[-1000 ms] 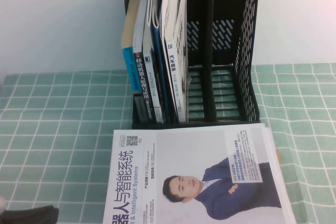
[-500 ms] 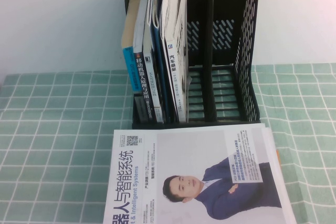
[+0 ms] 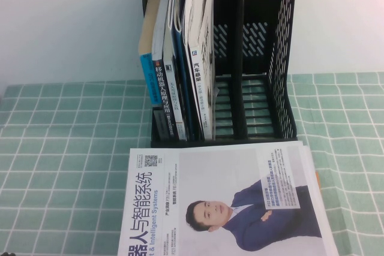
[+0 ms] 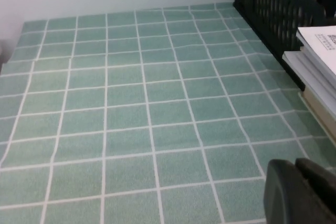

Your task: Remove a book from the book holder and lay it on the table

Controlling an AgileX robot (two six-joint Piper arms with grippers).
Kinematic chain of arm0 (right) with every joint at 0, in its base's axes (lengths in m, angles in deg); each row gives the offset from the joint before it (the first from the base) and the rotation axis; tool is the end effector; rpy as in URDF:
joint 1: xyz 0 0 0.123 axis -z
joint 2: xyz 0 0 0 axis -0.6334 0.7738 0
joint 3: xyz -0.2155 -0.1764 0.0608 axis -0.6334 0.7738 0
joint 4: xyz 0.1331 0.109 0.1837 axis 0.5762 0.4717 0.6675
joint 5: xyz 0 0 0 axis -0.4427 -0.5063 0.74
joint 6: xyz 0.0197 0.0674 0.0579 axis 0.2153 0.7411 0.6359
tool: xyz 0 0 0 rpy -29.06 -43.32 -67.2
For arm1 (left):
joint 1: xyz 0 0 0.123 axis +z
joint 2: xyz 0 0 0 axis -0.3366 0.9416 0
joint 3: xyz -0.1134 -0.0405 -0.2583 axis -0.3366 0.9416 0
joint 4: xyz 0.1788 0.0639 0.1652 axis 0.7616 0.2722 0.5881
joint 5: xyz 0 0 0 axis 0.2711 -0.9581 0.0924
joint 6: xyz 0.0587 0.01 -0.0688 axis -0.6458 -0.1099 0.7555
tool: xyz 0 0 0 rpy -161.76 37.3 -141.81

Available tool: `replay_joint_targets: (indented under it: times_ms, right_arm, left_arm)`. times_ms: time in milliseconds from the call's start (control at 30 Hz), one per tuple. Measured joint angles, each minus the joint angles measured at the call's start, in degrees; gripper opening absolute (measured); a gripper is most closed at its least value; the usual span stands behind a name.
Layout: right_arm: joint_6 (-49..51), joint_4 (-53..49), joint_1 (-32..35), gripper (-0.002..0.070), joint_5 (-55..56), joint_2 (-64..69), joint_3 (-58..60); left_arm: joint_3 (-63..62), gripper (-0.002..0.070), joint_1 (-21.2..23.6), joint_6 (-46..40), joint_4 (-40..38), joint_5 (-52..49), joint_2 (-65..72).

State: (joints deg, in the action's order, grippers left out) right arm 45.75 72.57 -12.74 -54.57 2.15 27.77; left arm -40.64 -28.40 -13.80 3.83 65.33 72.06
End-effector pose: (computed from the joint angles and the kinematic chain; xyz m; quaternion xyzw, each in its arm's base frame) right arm 0.0384 0.0357 0.2424 -0.3893 0.6974 0.1802 0.5741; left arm 0.0521 -0.0095 0.1754 0.0449 0.7953 -0.0683 0.6007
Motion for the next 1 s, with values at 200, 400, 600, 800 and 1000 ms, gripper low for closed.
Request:
replay_joint_targets:
  times_ms: [200, 400, 600, 800, 1000]
  right_arm:
    - [0.0, 0.0, 0.0, -0.0002, 0.0, 0.0, 0.0]
    - [0.0, 0.0, 0.0, -0.0002, 0.0, 0.0, 0.0]
    - [0.51, 0.0, 0.0, -0.0002, 0.0, 0.0, 0.0]
    - [0.51, 0.0, 0.0, -0.0002, 0.0, 0.0, 0.0]
    - [1.81, -5.56, 2.03, -0.0002, 0.74, -0.97, 0.14]
  left_arm:
    - [-0.02, -0.0002, 0.0, -1.83, -3.68, 0.07, 0.0]
    - [-0.02, -0.0003, 0.0, -1.83, -4.81, 0.07, 0.0]
    - [-0.02, -0.0003, 0.0, -1.83, -5.03, 0.07, 0.0]
    - [-0.02, -0.0003, 0.0, -2.04, -5.03, 0.07, 0.0]
    - [-0.02, -0.0003, 0.0, -2.04, -5.14, 0.07, 0.0]
